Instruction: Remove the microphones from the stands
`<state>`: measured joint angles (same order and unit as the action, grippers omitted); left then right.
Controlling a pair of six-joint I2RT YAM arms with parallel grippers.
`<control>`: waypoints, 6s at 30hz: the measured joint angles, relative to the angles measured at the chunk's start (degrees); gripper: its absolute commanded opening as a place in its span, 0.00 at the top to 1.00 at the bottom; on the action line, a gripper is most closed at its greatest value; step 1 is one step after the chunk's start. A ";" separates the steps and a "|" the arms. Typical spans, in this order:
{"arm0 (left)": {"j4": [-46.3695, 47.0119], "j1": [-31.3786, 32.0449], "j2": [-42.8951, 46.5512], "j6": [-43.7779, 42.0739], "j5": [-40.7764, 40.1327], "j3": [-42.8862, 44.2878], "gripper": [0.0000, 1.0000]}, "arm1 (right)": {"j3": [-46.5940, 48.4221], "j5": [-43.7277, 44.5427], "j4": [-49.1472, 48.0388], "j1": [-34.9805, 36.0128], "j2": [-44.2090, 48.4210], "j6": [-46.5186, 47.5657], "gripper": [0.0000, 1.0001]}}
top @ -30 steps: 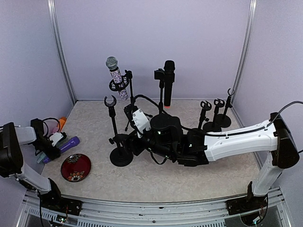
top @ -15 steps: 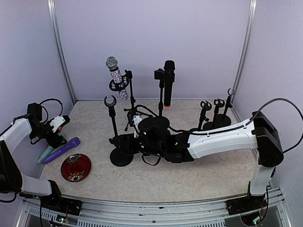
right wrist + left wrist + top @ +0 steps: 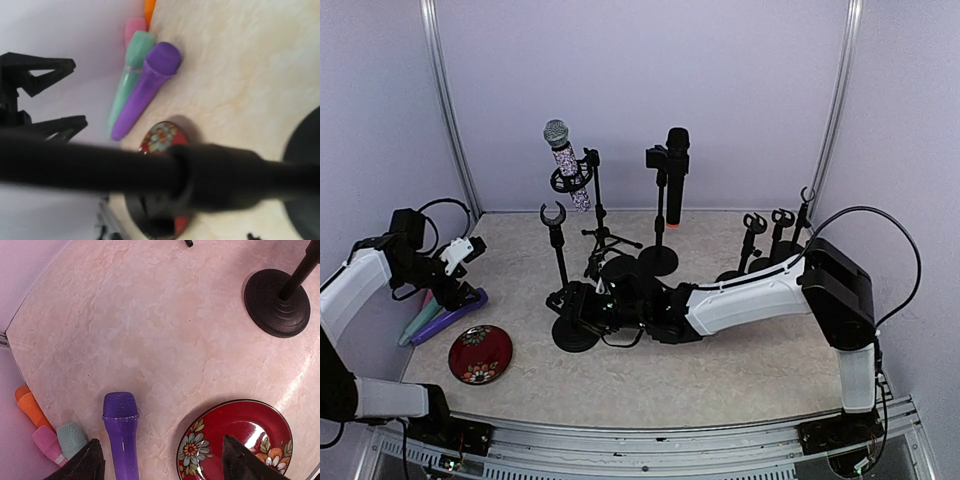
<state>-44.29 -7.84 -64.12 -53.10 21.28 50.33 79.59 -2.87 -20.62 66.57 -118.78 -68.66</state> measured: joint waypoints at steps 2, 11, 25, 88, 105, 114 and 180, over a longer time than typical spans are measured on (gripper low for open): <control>-0.11 0.28 0.00 0.33 0.15 0.37 0.22 | 2.01 -1.44 -1.42 0.00 -2.54 -3.30 0.29; -0.11 0.48 1.16 0.22 0.39 0.72 0.22 | 5.09 -0.48 -5.49 0.00 -6.84 -12.00 0.36; 0.26 0.48 4.00 -2.10 0.31 -1.53 0.23 | 7.61 5.07 -10.21 0.02 -10.67 -17.97 0.75; 0.81 0.55 6.08 -2.40 1.97 -2.21 0.23 | -4.15 -14.29 14.16 -13.46 10.19 15.52 0.64; 0.81 0.55 6.51 -2.40 2.01 -2.47 0.23 | -3.26 -2.27 15.96 -9.92 8.83 17.62 0.97; 0.81 0.55 6.51 -2.27 2.01 -2.49 0.23 | -1.66 3.06 18.99 -8.46 8.83 22.08 1.00; -0.74 0.87 5.44 -1.07 2.16 -2.80 0.24 | -15.89 26.16 16.11 -1.75 28.79 50.25 0.17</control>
<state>-45.04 -6.96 -58.67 -54.17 23.44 47.53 63.70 23.29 -4.51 64.82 -90.00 -18.41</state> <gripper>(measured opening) 0.765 0.764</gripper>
